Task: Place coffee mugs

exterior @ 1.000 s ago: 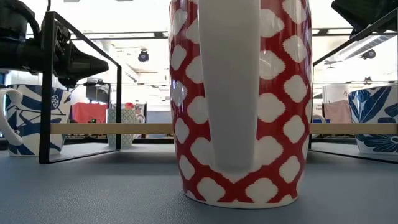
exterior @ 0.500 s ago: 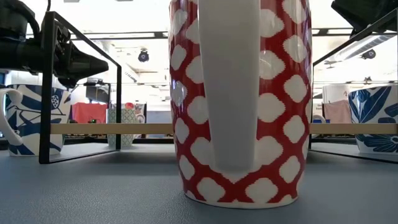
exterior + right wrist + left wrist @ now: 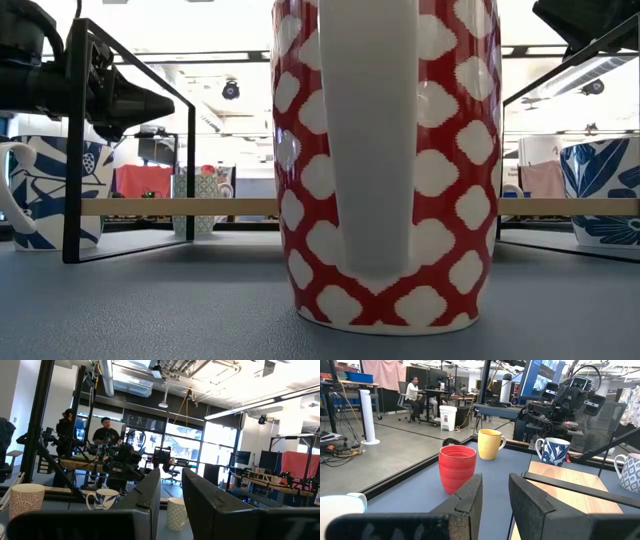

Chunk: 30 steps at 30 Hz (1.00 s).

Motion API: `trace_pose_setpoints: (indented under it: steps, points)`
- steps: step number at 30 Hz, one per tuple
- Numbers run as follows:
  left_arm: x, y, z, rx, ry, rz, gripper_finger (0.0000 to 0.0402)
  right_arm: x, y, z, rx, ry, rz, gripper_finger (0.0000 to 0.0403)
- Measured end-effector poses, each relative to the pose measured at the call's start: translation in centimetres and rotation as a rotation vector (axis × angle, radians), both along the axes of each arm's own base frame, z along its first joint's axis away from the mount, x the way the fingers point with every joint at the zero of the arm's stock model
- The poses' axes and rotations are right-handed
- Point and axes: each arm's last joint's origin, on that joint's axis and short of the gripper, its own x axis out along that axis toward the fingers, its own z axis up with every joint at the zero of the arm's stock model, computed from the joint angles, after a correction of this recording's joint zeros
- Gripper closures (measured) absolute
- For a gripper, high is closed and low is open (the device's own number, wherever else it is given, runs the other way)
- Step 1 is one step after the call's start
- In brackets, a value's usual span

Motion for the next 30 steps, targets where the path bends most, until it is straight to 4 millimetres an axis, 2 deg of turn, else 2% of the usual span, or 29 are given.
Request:
trace_pose_setpoints:
  steps: [10,23,30]
  points:
    - [0.0,0.0,0.0,0.0,0.0,0.0,0.0323,0.0,0.0,0.0,0.019,-0.004,0.009,0.0335]
    - [0.0,0.0,0.0,0.0,0.0,0.0,0.0323,-0.02,0.0,0.04,0.541,-0.094,0.205,0.0335]
    - [0.0,0.0,0.0,0.0,0.0,0.0,0.0323,-0.01,-0.05,0.02,0.578,-0.099,0.2,0.0335]
